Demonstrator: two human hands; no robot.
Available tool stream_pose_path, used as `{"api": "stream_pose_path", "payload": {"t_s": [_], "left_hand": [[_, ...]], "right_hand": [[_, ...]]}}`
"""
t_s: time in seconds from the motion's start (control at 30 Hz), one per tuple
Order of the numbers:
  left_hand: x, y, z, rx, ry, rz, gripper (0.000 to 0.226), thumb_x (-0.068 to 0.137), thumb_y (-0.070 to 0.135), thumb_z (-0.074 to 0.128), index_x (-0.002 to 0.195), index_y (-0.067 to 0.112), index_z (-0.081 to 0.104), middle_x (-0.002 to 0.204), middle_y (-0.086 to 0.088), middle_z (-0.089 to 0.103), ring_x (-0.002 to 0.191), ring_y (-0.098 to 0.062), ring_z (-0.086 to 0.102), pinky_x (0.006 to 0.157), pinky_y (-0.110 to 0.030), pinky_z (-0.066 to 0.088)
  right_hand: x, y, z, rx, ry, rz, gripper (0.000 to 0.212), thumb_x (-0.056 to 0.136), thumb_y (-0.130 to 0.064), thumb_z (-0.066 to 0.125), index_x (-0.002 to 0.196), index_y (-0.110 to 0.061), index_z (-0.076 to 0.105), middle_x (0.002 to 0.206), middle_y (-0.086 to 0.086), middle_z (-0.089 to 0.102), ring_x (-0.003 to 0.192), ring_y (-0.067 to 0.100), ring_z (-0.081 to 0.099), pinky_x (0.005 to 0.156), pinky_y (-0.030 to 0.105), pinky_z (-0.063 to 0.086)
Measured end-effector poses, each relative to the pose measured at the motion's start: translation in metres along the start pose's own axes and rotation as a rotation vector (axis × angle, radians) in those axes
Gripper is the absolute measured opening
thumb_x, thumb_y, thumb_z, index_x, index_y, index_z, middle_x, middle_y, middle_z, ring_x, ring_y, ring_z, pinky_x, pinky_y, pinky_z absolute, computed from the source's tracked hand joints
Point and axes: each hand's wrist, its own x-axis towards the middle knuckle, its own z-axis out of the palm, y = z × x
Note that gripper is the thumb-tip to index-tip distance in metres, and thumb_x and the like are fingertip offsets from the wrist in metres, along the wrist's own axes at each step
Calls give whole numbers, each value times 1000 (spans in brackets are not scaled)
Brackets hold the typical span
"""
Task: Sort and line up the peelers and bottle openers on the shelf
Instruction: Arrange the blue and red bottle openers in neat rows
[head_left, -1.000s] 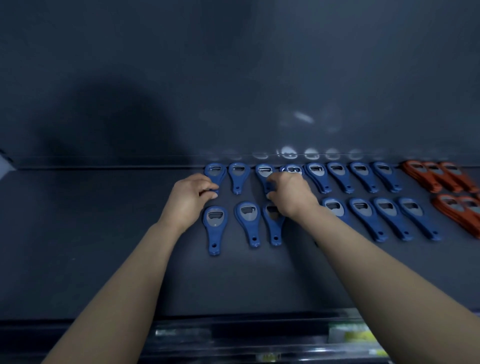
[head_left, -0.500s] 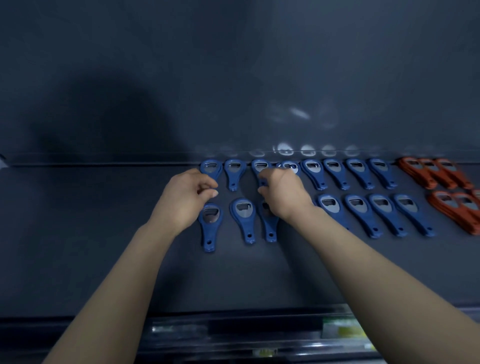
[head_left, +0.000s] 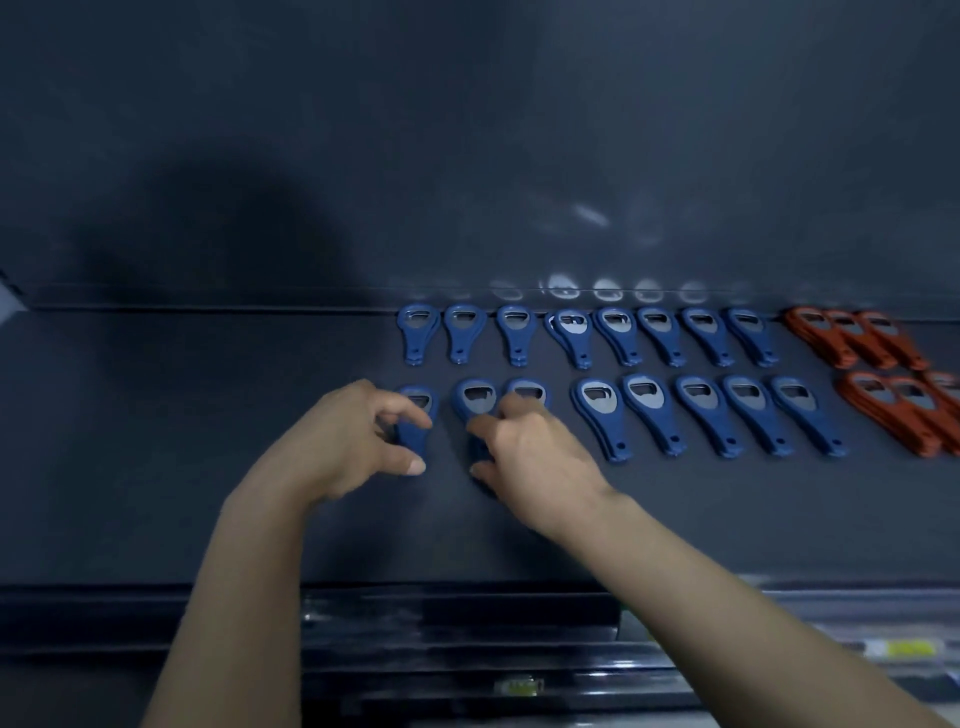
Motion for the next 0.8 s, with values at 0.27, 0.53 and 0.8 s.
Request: {"api": "stream_pose_path", "payload": {"t_s": [0.27,0.53,0.8], "left_hand": [[-14,-9,27,-68,152,82,27,74,8,78,94,25,73,98,13,47,86,-1,51,78,-13,38],[-4,-16,34,-74,277,168,24,75,4,76,97,14,74,93,11,50,78,-1,52,71,-3,38],[3,-19,35,-76,311,181,25,76,6,76,99,14,74,91,14,50,74,-1,53,68,1,37]], "right_hand": [[0,-2,12,-204,87,-40,13,88,-13,52,100,-16,56,93,8,56,99,28,44,90,32,38],[8,-4,14,-209,82,-59,11,92,-13,49,100,-16,57,93,7,56,99,27,43,88,31,34],[15,-7,21,-230,69,-77,11,93,-12,48,98,-16,55,93,5,56,100,28,46,92,32,35]]}}
